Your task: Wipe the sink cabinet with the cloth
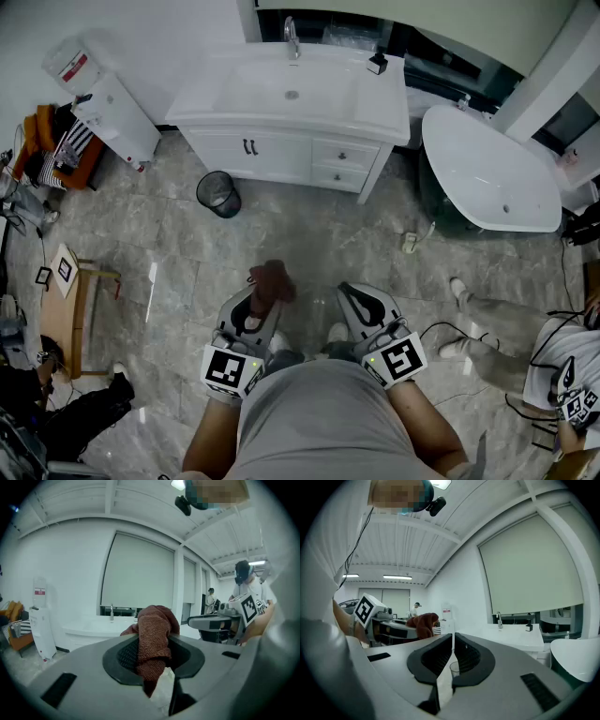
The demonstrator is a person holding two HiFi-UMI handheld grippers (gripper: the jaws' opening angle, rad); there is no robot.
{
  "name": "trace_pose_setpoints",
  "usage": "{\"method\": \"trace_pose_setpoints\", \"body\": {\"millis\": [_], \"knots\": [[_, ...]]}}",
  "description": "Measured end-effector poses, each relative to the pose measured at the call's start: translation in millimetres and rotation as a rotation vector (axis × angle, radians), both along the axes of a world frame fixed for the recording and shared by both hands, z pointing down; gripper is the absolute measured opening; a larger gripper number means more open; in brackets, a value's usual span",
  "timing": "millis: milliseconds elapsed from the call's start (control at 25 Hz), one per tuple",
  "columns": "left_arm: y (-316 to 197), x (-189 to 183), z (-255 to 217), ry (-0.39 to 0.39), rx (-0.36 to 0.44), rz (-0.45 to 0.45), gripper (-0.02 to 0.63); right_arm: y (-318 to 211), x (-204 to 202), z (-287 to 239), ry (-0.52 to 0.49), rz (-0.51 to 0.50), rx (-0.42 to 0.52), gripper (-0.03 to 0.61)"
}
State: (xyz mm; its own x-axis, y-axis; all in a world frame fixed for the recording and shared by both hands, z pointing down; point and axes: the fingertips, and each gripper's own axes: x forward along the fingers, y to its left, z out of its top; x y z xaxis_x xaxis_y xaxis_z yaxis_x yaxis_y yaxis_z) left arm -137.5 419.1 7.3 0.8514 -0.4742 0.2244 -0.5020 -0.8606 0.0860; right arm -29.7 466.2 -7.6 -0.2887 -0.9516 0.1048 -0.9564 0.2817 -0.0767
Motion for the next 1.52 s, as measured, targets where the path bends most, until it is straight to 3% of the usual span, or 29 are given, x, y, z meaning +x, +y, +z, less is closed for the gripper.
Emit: {"method": "trace_pose_setpoints", "body": {"millis": [360, 880, 1160, 1520], "knots": [[11.4, 30.3, 3.5, -0.014, 0.000, -0.017, 0.118, 9.4, 34.4, 1.0, -0.012, -0.028, 0.027, 0.034], [8.1, 64.8, 30.2, -0.063, -0.054, -0.091, 0.121, 5.1, 84.7, 29.7, -0.047, -0.058, -0.045, 0.035], [-54.4, 76.9, 48.7, -0.073, -0.076, -0.075, 0.121, -59.4, 99.2, 48.4, -0.062, -0.042, -0.092, 0.035], [-190.9, 97.0, 68.9, -0.092, -0.132, 0.016, 0.123, -185.7, 112.0, 55.2, -0.017, 0.012, -0.141, 0.035]]}}
